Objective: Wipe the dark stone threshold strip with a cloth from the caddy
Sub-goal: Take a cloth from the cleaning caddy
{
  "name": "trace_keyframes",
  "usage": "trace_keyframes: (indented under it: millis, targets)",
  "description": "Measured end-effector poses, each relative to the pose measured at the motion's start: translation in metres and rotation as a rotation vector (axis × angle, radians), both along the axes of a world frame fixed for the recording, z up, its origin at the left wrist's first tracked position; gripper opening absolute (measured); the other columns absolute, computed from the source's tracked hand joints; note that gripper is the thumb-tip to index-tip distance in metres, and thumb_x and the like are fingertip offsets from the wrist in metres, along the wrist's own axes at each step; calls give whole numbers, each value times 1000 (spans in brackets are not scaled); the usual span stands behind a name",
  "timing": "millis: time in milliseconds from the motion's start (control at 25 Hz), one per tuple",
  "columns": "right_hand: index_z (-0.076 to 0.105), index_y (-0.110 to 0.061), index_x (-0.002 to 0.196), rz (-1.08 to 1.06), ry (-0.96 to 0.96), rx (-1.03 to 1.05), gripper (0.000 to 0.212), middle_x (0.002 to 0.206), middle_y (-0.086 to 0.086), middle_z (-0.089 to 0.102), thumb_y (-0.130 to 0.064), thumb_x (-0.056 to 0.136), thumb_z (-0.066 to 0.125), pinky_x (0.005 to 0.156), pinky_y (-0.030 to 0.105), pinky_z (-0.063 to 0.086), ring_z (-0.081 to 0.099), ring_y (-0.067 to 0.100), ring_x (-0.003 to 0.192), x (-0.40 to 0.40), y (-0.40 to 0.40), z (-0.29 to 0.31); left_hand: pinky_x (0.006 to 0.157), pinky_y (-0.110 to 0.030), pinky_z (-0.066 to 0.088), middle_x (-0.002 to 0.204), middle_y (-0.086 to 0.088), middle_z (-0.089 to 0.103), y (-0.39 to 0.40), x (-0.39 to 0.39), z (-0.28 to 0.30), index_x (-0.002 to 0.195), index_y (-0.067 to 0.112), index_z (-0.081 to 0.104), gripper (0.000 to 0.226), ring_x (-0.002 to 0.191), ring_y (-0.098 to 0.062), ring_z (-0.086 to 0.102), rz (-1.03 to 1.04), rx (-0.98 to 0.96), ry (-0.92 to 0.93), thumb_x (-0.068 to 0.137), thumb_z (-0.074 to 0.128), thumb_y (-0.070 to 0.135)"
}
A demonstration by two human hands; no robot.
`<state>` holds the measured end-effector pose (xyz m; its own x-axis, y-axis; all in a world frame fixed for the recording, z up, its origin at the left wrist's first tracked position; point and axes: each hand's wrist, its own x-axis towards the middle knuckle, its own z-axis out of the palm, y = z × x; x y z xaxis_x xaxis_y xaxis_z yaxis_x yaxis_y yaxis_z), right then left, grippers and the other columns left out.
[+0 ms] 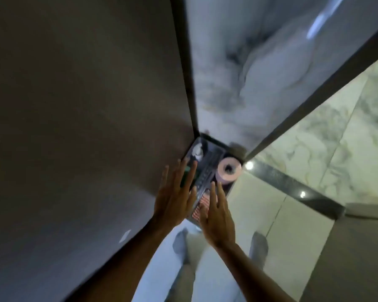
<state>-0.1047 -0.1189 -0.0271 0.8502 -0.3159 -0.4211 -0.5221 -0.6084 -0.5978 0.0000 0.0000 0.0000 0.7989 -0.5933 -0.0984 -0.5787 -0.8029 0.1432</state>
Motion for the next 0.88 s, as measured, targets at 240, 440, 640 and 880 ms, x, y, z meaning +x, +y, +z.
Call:
trace_keyframes:
  millis: [240, 440, 640, 880]
  targets:
    - [24, -16, 173, -252, 239, 128, 73, 179, 8, 30, -34, 114, 62, 126, 37, 44, 37, 26, 163, 6, 44, -204, 133, -62, 27, 177, -19, 32, -3, 6, -191, 171, 10, 28, 69, 163, -38, 33, -54, 21, 64, 111, 32, 45]
    - [7, -4, 176, -279, 307, -16, 79, 184, 25, 9, -27, 116, 53, 131, 52, 43, 20, 42, 171, 18, 54, -307, 137, -61, 15, 181, -17, 23, -58, 33, -281, 172, 9, 22, 73, 168, -36, 20, -210, -60, 76, 109, 36, 43]
    - [42, -2, 165, -242, 208, -108, 58, 162, 26, 52, -16, 112, 61, 114, 43, 59, 55, 40, 145, 24, 51, -321, 136, -64, 13, 181, -18, 21, -61, 33, -321, 172, 7, 18, 74, 168, -35, 18, -193, -36, -14, 112, 33, 48]
    - [57, -8, 144, -297, 202, 396, 34, 138, 20, 61, -25, 116, 52, 93, 24, 61, 68, 25, 108, -2, 13, -225, 135, -65, 17, 181, -21, 17, -54, 19, -261, 174, 9, 14, 71, 168, -39, 16, -72, -10, 26, 116, 32, 47]
